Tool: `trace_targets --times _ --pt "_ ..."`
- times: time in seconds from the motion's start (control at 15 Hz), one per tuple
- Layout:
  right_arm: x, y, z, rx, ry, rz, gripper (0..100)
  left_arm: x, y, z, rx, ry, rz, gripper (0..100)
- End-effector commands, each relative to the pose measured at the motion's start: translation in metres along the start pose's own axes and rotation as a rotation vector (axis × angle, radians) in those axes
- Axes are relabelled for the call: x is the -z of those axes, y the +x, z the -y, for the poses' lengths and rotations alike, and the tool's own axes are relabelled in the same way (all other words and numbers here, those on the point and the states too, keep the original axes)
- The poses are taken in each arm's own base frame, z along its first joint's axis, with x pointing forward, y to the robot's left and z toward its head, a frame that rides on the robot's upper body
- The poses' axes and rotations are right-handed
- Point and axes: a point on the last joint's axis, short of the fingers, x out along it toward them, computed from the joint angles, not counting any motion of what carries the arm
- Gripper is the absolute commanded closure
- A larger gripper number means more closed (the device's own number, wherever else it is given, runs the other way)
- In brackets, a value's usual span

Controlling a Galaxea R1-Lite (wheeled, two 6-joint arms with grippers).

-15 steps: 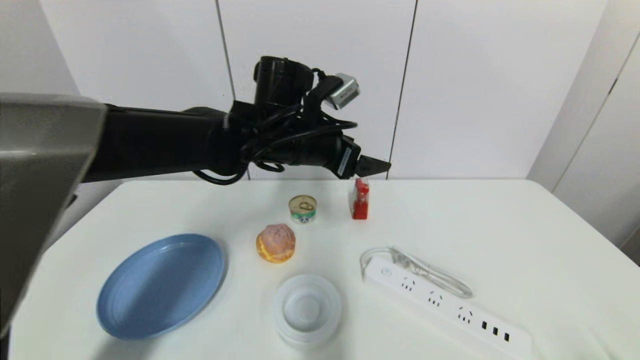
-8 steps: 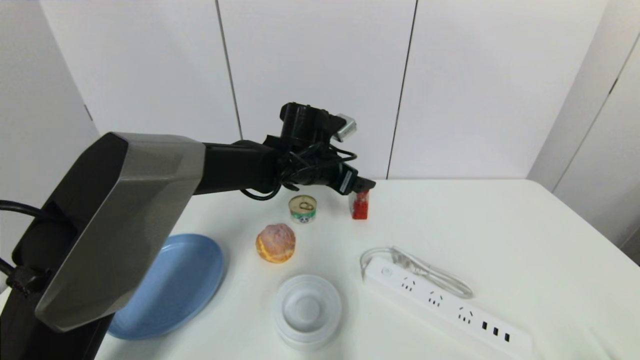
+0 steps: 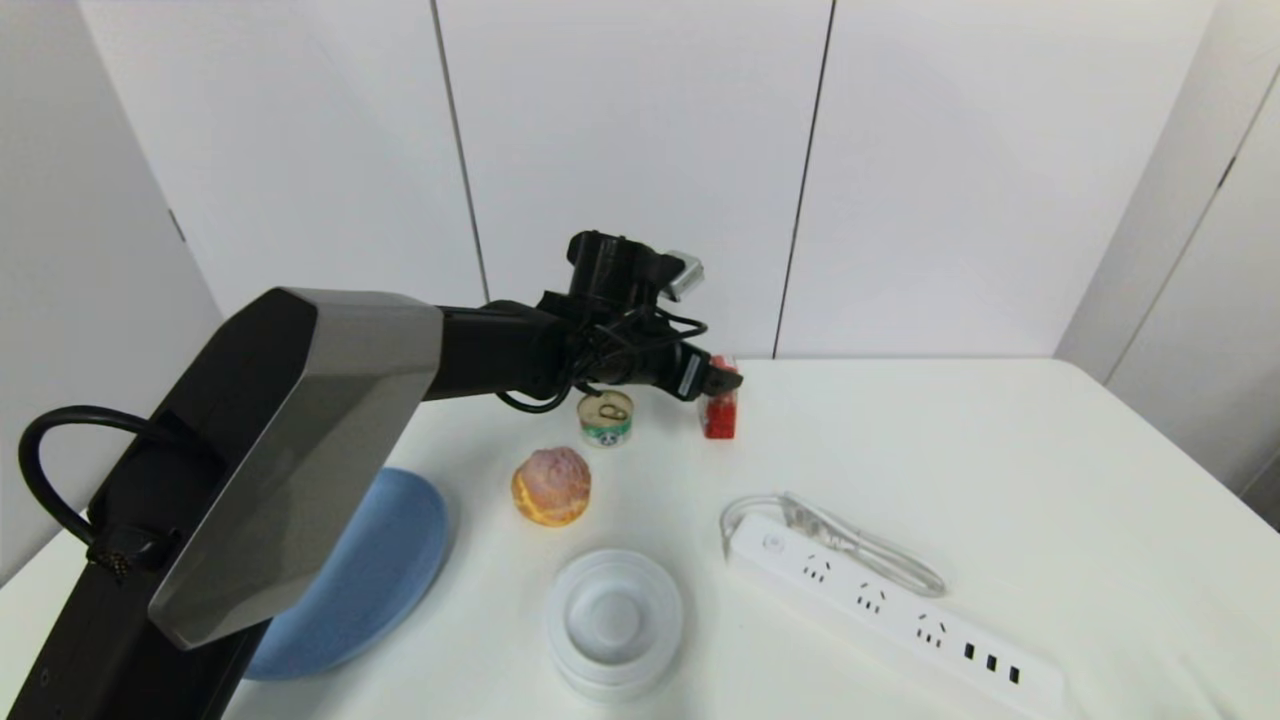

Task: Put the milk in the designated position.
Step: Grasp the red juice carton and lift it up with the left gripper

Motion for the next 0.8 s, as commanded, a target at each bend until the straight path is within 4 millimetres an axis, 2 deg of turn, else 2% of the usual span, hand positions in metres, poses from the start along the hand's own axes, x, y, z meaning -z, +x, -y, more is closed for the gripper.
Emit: trace_targets --times 0.07,0.4,0.8 --pt "0.000 0.000 0.000 0.001 0.000 -0.002 0 -0.001 0.001 0.005 0.062 -0.010 0.005 0" --pt "0.000 0.000 0.000 0.001 0.000 -0.002 0 0.011 0.017 0.024 0.101 -0.048 -0.029 0" --pt "0.000 0.000 0.000 -0.001 0.000 -0.002 0 0.022 0.029 0.023 0.098 -0.044 -0.050 0"
